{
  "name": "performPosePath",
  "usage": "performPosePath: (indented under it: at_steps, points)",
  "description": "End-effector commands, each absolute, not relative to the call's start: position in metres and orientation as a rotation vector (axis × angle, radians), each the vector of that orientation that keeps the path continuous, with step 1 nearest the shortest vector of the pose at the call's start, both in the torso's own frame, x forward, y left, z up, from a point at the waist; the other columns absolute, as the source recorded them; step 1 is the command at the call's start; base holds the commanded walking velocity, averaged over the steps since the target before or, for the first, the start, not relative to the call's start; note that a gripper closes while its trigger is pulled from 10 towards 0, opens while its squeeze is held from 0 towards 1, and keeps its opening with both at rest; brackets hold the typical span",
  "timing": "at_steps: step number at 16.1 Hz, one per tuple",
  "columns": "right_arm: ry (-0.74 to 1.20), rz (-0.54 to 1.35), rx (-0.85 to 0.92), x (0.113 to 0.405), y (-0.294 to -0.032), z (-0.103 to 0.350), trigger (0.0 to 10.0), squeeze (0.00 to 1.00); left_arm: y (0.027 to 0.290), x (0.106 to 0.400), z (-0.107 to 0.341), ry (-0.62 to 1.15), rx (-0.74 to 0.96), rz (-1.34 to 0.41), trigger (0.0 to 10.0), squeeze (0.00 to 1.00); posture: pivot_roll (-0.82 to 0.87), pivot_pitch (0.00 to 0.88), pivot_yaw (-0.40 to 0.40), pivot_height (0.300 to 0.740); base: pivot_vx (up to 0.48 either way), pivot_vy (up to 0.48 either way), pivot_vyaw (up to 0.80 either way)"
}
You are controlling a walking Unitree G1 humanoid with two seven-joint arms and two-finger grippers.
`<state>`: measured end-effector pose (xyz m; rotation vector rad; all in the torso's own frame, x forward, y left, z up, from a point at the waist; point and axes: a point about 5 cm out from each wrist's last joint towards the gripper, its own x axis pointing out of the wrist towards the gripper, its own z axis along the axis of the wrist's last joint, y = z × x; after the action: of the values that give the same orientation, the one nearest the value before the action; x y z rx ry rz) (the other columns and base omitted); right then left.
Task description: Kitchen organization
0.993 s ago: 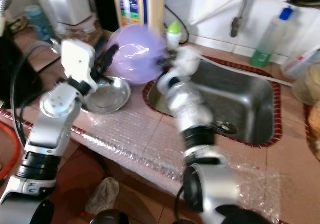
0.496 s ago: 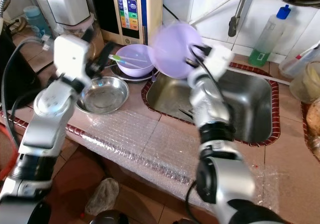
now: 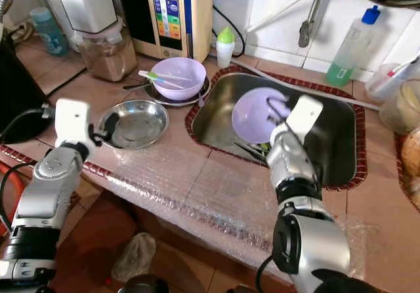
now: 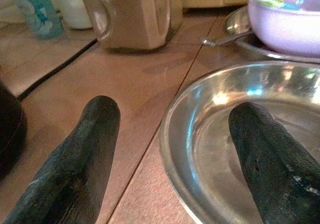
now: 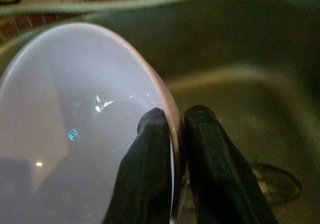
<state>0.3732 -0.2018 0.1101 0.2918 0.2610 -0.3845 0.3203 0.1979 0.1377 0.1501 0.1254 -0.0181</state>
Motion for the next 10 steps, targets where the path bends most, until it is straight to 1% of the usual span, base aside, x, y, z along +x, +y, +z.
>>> performPosePath:
  at_steps: [1, 4, 5, 6, 7, 8, 9, 10]
  points:
    - [0.25, -0.388, 0.271, 0.374, -0.202, 0.111, 10.0, 1.0, 0.203, 0.322, 0.139, 0.143, 0.147, -0.006, 10.0, 1.0, 0.05, 0.0, 0.004, 0.74, 0.0, 0.0, 0.0]
    - [0.294, -0.381, 0.27, 0.367, -0.2, 0.096, 10.0, 1.0, 0.209, 0.321, 0.132, 0.208, 0.13, 0.01, 10.0, 1.0, 0.05, 0.0, 0.007, 0.74, 0.0, 0.0, 0.0]
    - [0.315, -0.358, 0.255, 0.364, -0.199, 0.088, 10.0, 1.0, 0.21, 0.321, 0.129, 0.246, 0.106, 0.0, 10.0, 0.16, 0.05, 0.0, 0.009, 0.74, 0.0, 0.0, 0.0]
    - [0.316, -0.324, 0.229, 0.363, -0.196, 0.086, 10.0, 1.0, 0.21, 0.321, 0.126, 0.277, 0.075, -0.003, 10.0, 0.0, 0.05, 0.0, 0.011, 0.74, 0.0, 0.0, 0.0]
    - [0.313, -0.286, 0.185, 0.362, -0.193, 0.085, 10.0, 1.0, 0.21, 0.32, 0.122, 0.306, 0.049, -0.013, 10.0, 0.0, 0.04, 0.0, 0.011, 0.74, 0.0, 0.0, 0.0]
    - [0.295, -0.203, 0.088, 0.361, -0.187, 0.083, 10.0, 1.0, 0.208, 0.321, 0.118, 0.348, -0.02, -0.034, 10.0, 0.0, 0.04, 0.0, 0.011, 0.74, 0.0, 0.0, 0.0]
    - [0.291, -0.183, 0.08, 0.361, -0.185, 0.083, 10.0, 1.0, 0.207, 0.322, 0.118, 0.354, -0.031, -0.038, 10.0, 0.0, 0.04, 0.0, 0.01, 0.74, 0.0, 0.0, 0.0]
    - [0.269, -0.113, 0.041, 0.36, -0.178, 0.082, 10.0, 1.0, 0.204, 0.328, 0.119, 0.364, -0.072, -0.058, 10.0, 0.0, 0.04, 0.0, 0.014, 0.74, 0.0, 0.0, 0.0]
